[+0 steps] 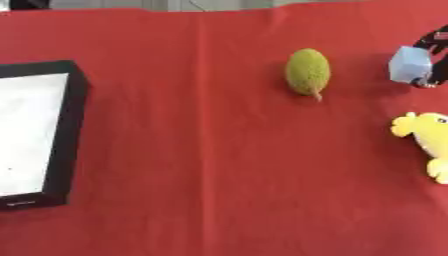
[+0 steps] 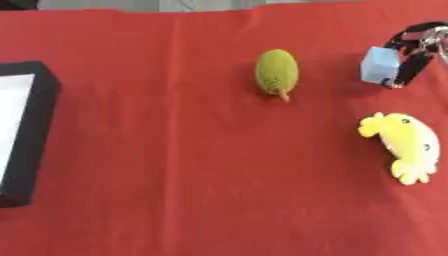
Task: Pick up the objects with one hand, pass them to the other hand, and then place them into the box on the other side of the table.
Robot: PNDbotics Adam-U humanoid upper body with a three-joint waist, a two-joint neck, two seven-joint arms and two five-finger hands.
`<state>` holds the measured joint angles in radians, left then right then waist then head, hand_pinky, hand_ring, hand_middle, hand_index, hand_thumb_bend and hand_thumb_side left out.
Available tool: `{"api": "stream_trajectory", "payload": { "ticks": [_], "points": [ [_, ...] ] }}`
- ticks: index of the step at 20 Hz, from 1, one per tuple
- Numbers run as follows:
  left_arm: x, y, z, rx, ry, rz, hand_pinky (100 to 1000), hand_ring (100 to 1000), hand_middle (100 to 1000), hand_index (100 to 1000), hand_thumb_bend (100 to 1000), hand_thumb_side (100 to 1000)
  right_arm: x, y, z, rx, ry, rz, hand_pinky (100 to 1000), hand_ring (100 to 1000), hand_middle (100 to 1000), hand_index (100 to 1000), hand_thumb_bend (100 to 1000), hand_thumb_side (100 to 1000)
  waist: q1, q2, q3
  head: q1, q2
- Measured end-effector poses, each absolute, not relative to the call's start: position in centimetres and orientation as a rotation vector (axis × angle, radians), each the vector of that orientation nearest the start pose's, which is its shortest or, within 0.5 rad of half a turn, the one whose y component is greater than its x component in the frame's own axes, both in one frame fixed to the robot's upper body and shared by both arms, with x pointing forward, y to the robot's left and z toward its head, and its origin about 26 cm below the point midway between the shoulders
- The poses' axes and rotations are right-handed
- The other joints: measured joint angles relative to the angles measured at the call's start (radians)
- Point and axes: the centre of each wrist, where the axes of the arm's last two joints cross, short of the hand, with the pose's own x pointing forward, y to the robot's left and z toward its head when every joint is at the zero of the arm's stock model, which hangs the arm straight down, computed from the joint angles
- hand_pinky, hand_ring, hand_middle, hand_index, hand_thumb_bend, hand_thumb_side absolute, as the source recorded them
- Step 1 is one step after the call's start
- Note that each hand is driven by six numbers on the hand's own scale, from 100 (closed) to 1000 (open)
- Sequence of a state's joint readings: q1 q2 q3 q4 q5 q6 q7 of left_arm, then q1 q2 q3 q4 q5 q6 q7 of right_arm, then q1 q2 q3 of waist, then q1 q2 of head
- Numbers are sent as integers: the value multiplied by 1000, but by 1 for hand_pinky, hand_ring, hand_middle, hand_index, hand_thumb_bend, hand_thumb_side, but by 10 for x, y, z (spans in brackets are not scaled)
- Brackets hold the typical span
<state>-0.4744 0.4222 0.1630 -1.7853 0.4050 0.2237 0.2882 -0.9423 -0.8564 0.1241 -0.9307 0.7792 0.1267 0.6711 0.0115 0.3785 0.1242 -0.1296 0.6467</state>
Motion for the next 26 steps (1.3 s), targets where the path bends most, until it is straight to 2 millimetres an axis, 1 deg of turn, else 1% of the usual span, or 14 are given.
{"api": "stream_trajectory", "payload": {
  "ticks": [3,6,9,11,16,20,23,26],
  "points": [
    [342,315,234,103,-2044,216,908,730,701,777,847,505,432,-434,291,-1016,-898,1129,939,931,843,871,262,100,0,4,0,0,0],
    [342,315,234,103,-2043,216,909,730,701,777,846,505,433,-432,290,-1013,-909,1125,937,927,817,830,265,100,0,5,0,0,0],
    [341,314,235,103,-2045,217,909,729,699,776,846,505,433,-432,289,-1013,-918,1125,930,905,752,735,260,100,0,5,-1,0,0],
    [341,314,235,103,-2045,217,909,727,699,776,846,506,433,-432,288,-1012,-926,1124,917,868,695,676,224,100,-1,5,-1,1,0],
    [341,314,235,104,-2044,218,909,725,699,776,846,506,430,-430,285,-1014,-969,1116,889,802,610,591,109,100,0,5,-2,4,0],
    [341,314,234,105,-2043,218,910,724,699,775,845,506,426,-421,293,-1049,-1054,1093,868,770,572,548,100,100,0,4,-6,4,0],
    [341,315,233,106,-2041,218,910,723,698,775,843,508,420,-408,300,-1072,-1152,1070,856,757,569,544,100,100,0,3,-7,5,0],
    [340,315,233,108,-2040,217,909,722,698,775,844,509,409,-393,307,-1074,-1268,1047,840,737,563,536,100,100,-1,-4,-9,5,1]
  ]
}}
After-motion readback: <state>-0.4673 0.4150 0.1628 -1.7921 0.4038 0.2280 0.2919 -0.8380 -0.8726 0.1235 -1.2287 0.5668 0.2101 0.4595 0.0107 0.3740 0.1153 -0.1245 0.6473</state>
